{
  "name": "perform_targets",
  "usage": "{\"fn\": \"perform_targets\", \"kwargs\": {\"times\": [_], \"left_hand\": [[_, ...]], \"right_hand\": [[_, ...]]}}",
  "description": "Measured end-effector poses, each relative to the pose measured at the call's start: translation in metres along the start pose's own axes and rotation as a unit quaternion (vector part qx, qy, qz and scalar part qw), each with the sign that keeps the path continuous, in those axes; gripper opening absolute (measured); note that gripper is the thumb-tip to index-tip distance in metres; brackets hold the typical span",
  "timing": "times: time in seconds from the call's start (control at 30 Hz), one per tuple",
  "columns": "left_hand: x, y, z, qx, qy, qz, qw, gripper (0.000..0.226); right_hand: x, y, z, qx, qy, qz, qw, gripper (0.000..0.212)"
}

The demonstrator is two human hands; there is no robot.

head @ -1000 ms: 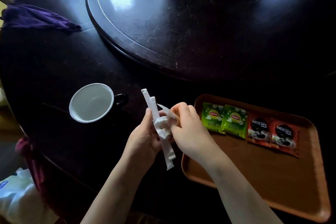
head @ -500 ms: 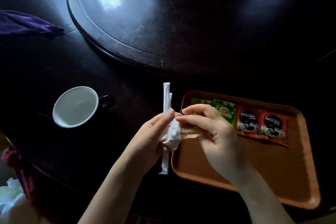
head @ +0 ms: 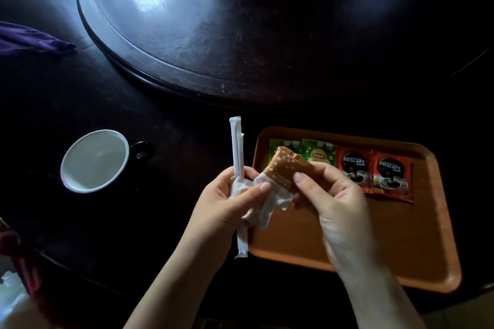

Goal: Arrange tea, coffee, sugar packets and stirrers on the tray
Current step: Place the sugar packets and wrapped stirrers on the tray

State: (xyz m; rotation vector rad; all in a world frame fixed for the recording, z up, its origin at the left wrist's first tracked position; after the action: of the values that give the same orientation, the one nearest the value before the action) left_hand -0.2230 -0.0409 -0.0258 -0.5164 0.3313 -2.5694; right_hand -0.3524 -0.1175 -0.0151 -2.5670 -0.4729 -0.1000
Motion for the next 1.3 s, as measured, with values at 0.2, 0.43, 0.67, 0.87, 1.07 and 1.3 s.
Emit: {"fn": "perform_targets", "kwargs": {"times": [0.2,0.43,0.67,0.87,1.07,1.3], "left_hand": [[-0.005,0.001,0.009,0.047,0.112,0.005,0.993,0.011],[-0.007,0.005,0.013,0.058,0.165,-0.019,0.984,0.008],[-0.046,0.005,0.003,-0.004,0.018,0.072,0.997,0.021],[-0.054,0.007,-0.006,-0.032,-0.01,0.084,0.996,0.019],[-0.052,0.009,-0.006,-0.03,-0.02,0.083,0.996,0.019],[-0.049,0.011,-0.011,-0.045,-0.027,0.082,0.995,0.02]], "right_hand": [[-0.006,0.004,-0.005,-0.026,-0.179,-0.029,0.983,0.016],[0.013,0.003,-0.019,-0.008,-0.397,-0.122,0.909,0.006],[-0.051,0.0,0.022,0.039,-0.294,0.131,0.946,0.012],[-0.031,-0.015,0.041,-0.008,-0.294,0.206,0.933,0.017],[-0.017,-0.018,0.044,-0.063,-0.437,0.209,0.872,0.018],[0.001,-0.015,0.053,-0.134,-0.526,0.09,0.835,0.038]]}}
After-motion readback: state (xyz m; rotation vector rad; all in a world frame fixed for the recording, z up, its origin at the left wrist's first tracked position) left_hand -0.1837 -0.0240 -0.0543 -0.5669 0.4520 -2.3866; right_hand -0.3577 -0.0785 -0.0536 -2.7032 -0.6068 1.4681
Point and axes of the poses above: each hand's wrist, its own y-axis towards the middle knuckle, its own x-axis out of the palm, z = x × y, the point moved 9 cm from there along y, towards the middle knuckle, and after that the axes turned 10 degrees about x, right-handed, at the moved point
